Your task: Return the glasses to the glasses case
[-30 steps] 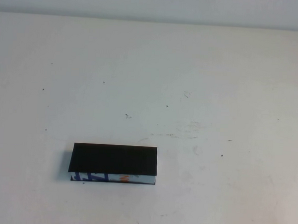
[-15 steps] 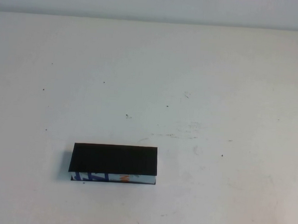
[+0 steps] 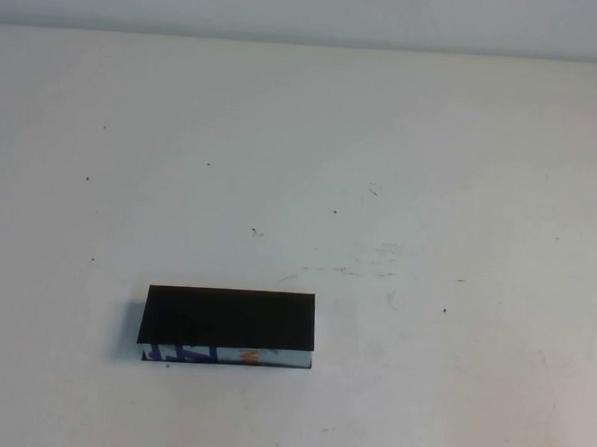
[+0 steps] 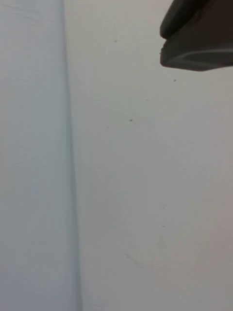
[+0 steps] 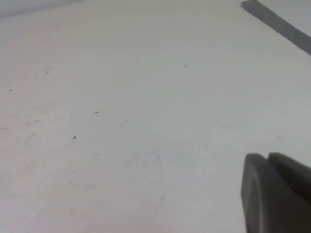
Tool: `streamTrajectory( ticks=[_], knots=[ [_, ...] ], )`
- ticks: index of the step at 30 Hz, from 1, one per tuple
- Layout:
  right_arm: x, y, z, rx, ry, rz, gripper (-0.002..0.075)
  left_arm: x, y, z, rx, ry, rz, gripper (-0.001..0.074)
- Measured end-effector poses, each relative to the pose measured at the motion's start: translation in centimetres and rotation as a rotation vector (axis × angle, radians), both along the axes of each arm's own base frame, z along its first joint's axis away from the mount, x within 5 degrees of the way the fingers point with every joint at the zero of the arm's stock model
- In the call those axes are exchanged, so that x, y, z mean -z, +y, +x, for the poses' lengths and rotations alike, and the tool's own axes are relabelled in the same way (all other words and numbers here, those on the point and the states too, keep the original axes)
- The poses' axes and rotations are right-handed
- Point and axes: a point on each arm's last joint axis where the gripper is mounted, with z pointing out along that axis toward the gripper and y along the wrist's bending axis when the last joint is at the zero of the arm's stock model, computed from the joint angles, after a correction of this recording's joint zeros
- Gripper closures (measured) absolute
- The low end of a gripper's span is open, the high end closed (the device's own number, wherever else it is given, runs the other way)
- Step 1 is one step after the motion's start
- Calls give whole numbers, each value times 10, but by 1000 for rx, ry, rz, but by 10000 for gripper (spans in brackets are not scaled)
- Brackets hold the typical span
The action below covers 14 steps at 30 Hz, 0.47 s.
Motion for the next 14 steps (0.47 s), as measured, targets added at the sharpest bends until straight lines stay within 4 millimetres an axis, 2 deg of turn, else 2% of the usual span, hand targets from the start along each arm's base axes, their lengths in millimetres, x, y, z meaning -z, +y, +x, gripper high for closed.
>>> streamTrajectory(
  ticks=[10,14],
  knots=[
    [0,0,0,0,0,0,737,19,0,-4,3,208,49,735],
    [0,0,0,0,-2,0,737,20,0,-4,4,217,49,735]
  ],
)
